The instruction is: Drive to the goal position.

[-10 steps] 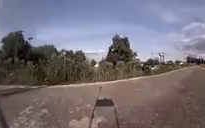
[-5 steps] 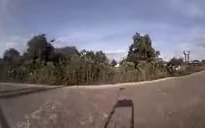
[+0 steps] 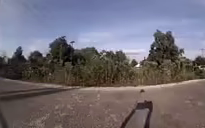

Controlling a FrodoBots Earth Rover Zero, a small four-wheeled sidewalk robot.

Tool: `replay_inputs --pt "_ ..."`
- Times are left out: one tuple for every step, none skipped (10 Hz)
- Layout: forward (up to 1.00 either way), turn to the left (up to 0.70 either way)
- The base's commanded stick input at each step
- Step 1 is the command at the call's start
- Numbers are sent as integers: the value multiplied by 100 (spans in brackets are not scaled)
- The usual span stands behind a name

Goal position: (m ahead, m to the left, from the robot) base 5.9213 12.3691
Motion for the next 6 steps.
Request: replay_inputs --pt "70 35" --pt "70 35" --pt "70 35" --pt "70 35" --pt "70 35" --pt "70 35"
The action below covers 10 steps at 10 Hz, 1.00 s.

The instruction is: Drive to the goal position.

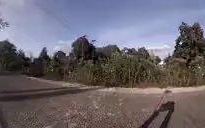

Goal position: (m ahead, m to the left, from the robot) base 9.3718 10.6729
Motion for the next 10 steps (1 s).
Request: replay_inputs --pt "70 35" --pt "70 35" --pt "70 35" --pt "70 35" --pt "70 35" --pt "70 35" --pt "70 35" --pt "70 35" --pt "70 35" --pt "70 35"
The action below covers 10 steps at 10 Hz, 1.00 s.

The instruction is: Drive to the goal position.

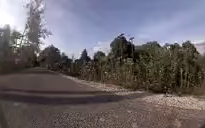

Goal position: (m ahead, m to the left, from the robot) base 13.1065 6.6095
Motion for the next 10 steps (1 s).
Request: replay_inputs --pt "70 35" --pt "70 35" --pt "70 35" --pt "70 35" --pt "70 35" --pt "70 35" --pt "70 35" --pt "70 35" --pt "70 34" --pt "70 32"
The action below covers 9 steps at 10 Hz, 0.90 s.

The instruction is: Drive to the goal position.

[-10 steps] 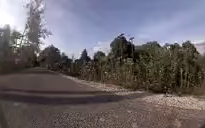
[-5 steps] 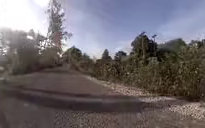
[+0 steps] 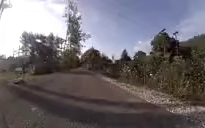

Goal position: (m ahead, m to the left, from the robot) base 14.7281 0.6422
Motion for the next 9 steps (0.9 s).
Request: replay_inputs --pt "70 29" --pt "70 26" --pt "70 23" --pt "70 11" --pt "70 0" --pt "70 0" --pt "70 0" --pt "70 0" --pt "70 0"
